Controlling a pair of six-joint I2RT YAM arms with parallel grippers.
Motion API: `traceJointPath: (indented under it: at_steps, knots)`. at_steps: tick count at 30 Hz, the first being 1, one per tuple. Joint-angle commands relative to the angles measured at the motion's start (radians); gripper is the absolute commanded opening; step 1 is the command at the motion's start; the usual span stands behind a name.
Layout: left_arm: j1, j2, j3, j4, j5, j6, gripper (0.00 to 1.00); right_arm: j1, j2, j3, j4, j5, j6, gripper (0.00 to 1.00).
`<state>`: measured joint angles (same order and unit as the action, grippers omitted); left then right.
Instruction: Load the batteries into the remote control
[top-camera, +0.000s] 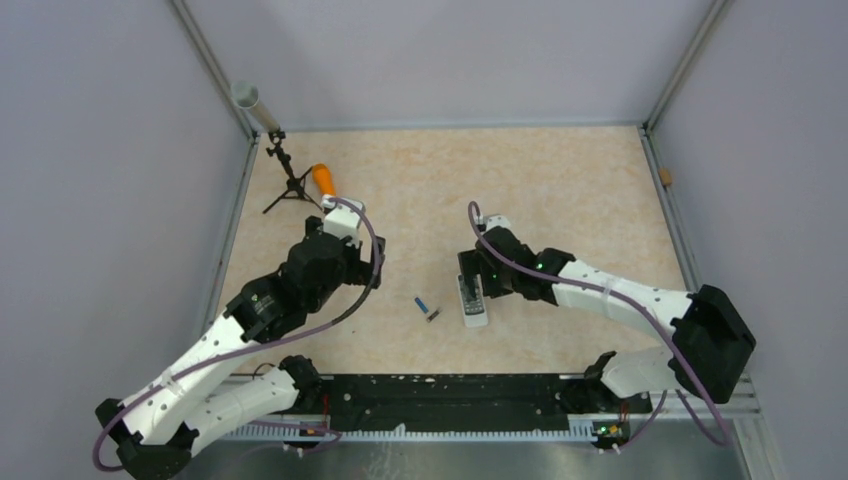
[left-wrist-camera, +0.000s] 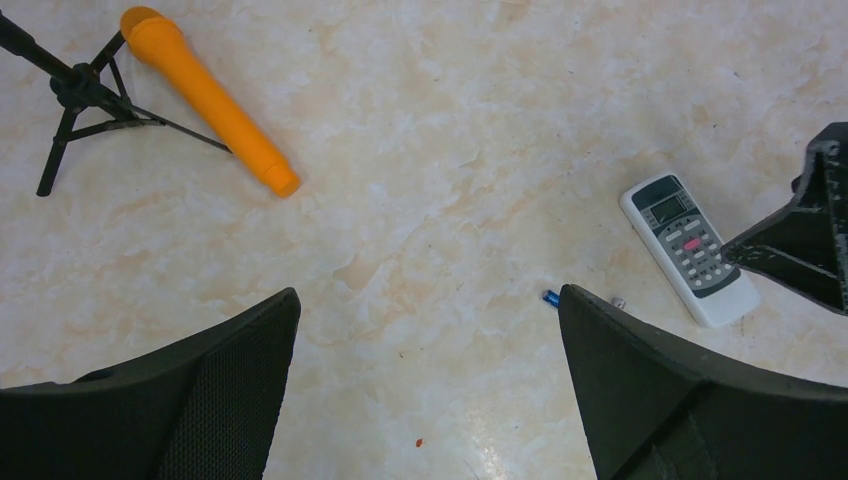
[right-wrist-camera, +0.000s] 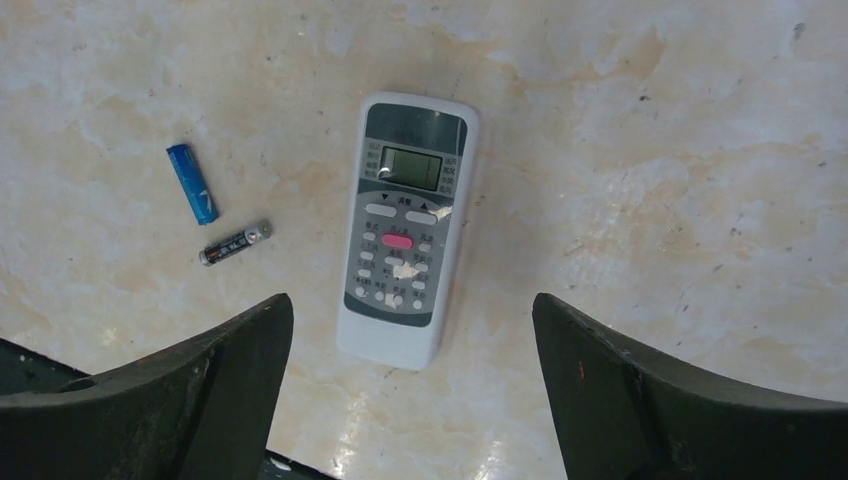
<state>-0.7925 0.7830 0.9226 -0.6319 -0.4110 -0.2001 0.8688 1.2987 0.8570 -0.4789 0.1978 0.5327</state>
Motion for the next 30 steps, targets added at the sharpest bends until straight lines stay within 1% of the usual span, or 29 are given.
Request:
traceJointPath:
  at_steps: [1,10,19,30]
  knots:
    - [0.004,-0.034,-0.021,0.052,0.002,0.008,0.99,0.022,0.064,0.005,0.063,-0.013,0.033,0.88]
    - [0.004,-0.041,-0.025,0.053,0.02,0.017,0.99,0.034,0.18,0.036,0.087,-0.017,0.076,0.84]
    - [0.004,-0.044,-0.03,0.059,0.068,0.014,0.99,0.068,0.251,0.063,0.087,0.0,0.111,0.84]
    - [0.002,-0.065,-0.032,0.057,0.078,0.007,0.99,0.122,0.306,0.116,-0.006,0.109,0.17,0.83]
